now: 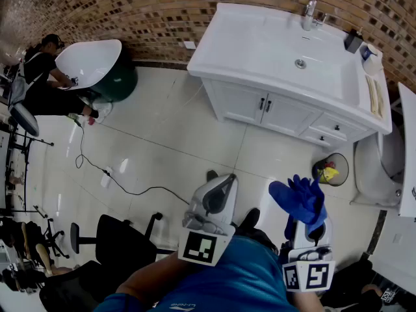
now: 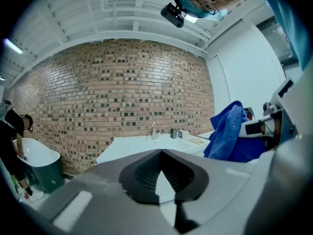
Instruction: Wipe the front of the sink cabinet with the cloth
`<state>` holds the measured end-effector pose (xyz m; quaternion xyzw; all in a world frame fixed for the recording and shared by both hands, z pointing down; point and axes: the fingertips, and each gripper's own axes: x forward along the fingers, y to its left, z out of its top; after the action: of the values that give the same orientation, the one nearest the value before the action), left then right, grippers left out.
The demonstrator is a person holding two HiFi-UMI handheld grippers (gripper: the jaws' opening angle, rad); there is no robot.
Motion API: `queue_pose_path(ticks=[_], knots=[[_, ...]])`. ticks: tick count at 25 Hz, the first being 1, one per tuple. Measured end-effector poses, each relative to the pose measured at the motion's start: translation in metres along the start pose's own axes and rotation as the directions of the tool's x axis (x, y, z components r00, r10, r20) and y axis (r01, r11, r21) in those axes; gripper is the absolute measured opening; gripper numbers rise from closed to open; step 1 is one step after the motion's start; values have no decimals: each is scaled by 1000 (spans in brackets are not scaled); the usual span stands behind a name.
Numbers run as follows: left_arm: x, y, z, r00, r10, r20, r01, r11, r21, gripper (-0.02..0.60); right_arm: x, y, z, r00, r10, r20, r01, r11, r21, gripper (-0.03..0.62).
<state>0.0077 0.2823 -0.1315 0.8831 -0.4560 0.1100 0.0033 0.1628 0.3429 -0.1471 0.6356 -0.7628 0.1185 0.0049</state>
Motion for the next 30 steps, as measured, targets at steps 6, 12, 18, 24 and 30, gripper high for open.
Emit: queue_pose_path(ticks=[6, 12, 18, 24, 30], knots=[[34, 58, -10, 999, -27, -21, 27, 1000, 4, 6, 60, 15, 4, 999, -47, -4, 46, 999, -20, 71], [74, 119, -14, 995, -102, -13, 102, 994, -27, 6, 150, 47, 9, 997, -62, -39, 60, 997, -43, 72], [103, 211, -20, 999, -54, -3, 54, 998, -41, 6, 233, 88, 13, 999, -30, -46, 27, 998, -48, 75], [112, 300, -34, 993, 119, -14, -119, 992, -35, 6, 317, 131, -1, 990, 108, -95, -117, 988, -97, 75], [115, 353, -67, 951, 302, -64, -307, 947, -91, 5, 397, 162, -43, 952, 253, -174, -277, 952, -132, 75]])
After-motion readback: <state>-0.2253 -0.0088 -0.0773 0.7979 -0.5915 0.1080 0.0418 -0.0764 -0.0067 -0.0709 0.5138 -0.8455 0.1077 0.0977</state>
